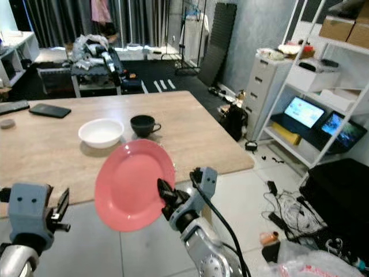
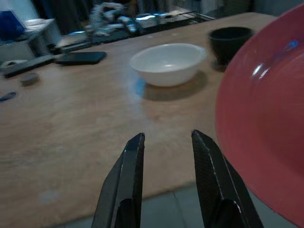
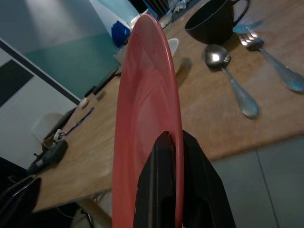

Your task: Setting the table

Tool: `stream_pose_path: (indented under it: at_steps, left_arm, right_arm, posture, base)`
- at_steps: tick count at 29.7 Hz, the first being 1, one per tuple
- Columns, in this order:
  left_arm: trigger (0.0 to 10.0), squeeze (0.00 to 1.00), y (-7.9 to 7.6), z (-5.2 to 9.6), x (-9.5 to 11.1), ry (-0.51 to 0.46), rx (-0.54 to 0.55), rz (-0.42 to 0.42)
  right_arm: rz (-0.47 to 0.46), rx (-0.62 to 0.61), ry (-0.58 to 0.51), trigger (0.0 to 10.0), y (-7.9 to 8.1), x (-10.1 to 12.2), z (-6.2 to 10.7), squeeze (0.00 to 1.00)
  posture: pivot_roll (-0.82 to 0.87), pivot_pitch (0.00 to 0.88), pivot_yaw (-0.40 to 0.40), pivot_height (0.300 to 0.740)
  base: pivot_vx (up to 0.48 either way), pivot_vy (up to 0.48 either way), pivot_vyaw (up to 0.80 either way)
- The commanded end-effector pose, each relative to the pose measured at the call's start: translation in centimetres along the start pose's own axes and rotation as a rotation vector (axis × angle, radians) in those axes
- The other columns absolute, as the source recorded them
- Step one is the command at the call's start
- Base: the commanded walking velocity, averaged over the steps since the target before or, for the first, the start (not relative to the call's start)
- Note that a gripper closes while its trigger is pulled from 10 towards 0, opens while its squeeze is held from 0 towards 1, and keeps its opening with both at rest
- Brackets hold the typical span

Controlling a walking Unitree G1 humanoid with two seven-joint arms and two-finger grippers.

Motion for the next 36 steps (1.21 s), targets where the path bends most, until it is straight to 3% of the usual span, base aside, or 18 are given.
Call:
stream_pose_path:
  at_steps: [1, 9, 17, 23, 28, 34, 35, 36]
  left_arm:
    - [10.0, 0.0, 0.5, 0.2, -0.7, 0.025, 0.012, -0.014]
    - [10.0, 0.0, 0.3, 0.1, -0.7, 0.025, 0.005, -0.019]
    - [10.0, 0.0, -0.5, 0.4, -0.8, 0.033, -0.046, -0.021]
    - [10.0, 0.0, -1.5, 0.8, -1.4, 0.056, -0.126, -0.005]
    - [10.0, 0.0, -1.6, 0.8, -1.5, 0.059, -0.124, 0.001]
    - [10.0, 0.0, -1.6, 0.9, -1.6, 0.062, -0.127, 0.005]
    - [10.0, 0.0, -1.6, 0.9, -1.7, 0.065, -0.124, 0.007]
    - [10.0, 0.0, -1.6, 0.9, -1.7, 0.066, -0.123, 0.007]
  right_arm:
    - [-0.009, 0.02, 0.004, 10.0, 0.6, -0.4, -0.3, 0.0]
    - [-0.003, 0.012, -0.003, 10.0, 0.2, -0.1, -0.2, 0.0]
    - [0.028, 0.064, 0.081, 10.0, 0.3, -0.8, 0.3, 0.0]
    - [-0.134, 0.237, 0.19, 10.0, 1.9, -0.7, 2.9, 0.0]
    - [-0.157, 0.26, 0.21, 10.0, 1.7, -0.3, 3.5, 0.0]
    - [-0.15, 0.266, 0.291, 10.0, 1.6, -1.2, 4.2, 0.0]
    - [-0.151, 0.216, 0.394, 10.0, 1.1, -3.6, 4.4, 0.0]
    - [-0.156, 0.187, 0.428, 10.0, 0.8, -4.5, 4.4, 0.0]
  posture:
    - [0.12, 0.097, 0.056, 0.74]
    - [0.11, 0.098, 0.058, 0.74]
    - [0.12, 0.098, 0.055, 0.74]
    - [0.11, 0.106, 0.046, 0.74]
    - [0.1, 0.111, 0.04, 0.74]
    - [0.1, 0.116, 0.038, 0.74]
    - [0.11, 0.12, 0.031, 0.74]
    - [0.11, 0.12, 0.029, 0.74]
  base:
    - [0.48, 0.0, 0.0]
    - [0.464, 0.0, 0.0]
    - [0.0, 0.0, 0.0]
    - [0.0, 0.0, 0.0]
    - [0.0, 0.0, 0.0]
    - [0.0, 0.0, 0.0]
    - [0.0, 0.0, 0.0]
    - [0.0, 0.0, 0.0]
Point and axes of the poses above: a point about 5 cm out from each wrist's last joint towards the gripper, its own z axis pointing back from the gripper into the wrist, its own x axis along the axis of the wrist's last joint, y = z × x, the point moved 5 cm from there along -z, pointing out of the wrist towards the gripper, and after that the axes turned 1 degree about -z, right-handed, at the moved point
